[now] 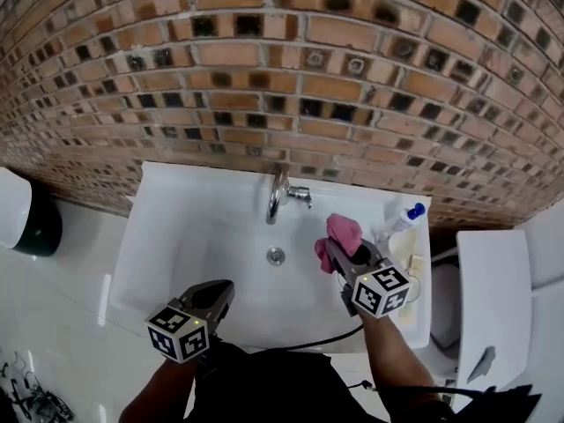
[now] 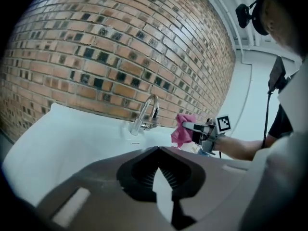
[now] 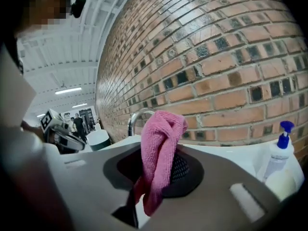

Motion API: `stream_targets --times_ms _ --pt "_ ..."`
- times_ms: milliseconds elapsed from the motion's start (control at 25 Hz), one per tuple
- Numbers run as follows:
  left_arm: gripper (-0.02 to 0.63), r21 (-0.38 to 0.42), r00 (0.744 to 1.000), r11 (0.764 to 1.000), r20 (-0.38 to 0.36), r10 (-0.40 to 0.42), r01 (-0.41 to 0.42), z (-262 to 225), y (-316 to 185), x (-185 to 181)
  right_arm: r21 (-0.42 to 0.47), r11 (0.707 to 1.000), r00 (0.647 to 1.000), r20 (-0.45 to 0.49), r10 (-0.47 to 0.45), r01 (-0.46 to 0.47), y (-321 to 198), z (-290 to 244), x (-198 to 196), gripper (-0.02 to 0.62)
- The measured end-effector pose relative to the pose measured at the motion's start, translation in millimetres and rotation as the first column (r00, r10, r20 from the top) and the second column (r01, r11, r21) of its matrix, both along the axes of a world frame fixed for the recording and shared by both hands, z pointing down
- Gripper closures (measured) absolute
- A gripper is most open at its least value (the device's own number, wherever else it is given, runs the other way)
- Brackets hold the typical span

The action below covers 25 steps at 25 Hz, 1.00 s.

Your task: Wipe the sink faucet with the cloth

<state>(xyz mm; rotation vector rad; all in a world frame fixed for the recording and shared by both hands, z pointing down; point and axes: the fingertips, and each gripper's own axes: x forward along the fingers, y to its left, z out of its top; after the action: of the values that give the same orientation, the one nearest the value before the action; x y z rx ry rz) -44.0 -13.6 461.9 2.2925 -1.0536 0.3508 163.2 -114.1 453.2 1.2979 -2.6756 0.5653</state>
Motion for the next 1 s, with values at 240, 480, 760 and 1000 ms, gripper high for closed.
stream_targets --times_ms 240,480,760,1000 --pt "0.601 -0.054 0.999 0.998 0.036 -0.016 0.018 11.7 -7.8 24.3 -0.079 0.997 0.996 -0.083 -0.032 0.025 -67.0 65.8 11.1 0.503" --pt "0.601 -0.100 0.998 0.994 0.055 -0.039 0.045 27.7 -21.3 29.3 -0.116 0.992 0.982 -0.179 -0.059 0.038 -115.4 110.7 3.1 0.503" --pt "0.601 -0.114 0.997 0.992 0.050 -0.052 0.057 32.2 -35.4 29.5 -0.114 0.989 0.937 -0.327 -0.125 0.092 -146.2 137.2 -9.6 0.505" --pt "0.601 -0.135 0.998 0.990 0.045 -0.038 0.044 39.5 -41.0 33.6 -0.108 0.985 0.873 -0.456 -0.172 0.137 -154.7 148.3 -18.3 0.505"
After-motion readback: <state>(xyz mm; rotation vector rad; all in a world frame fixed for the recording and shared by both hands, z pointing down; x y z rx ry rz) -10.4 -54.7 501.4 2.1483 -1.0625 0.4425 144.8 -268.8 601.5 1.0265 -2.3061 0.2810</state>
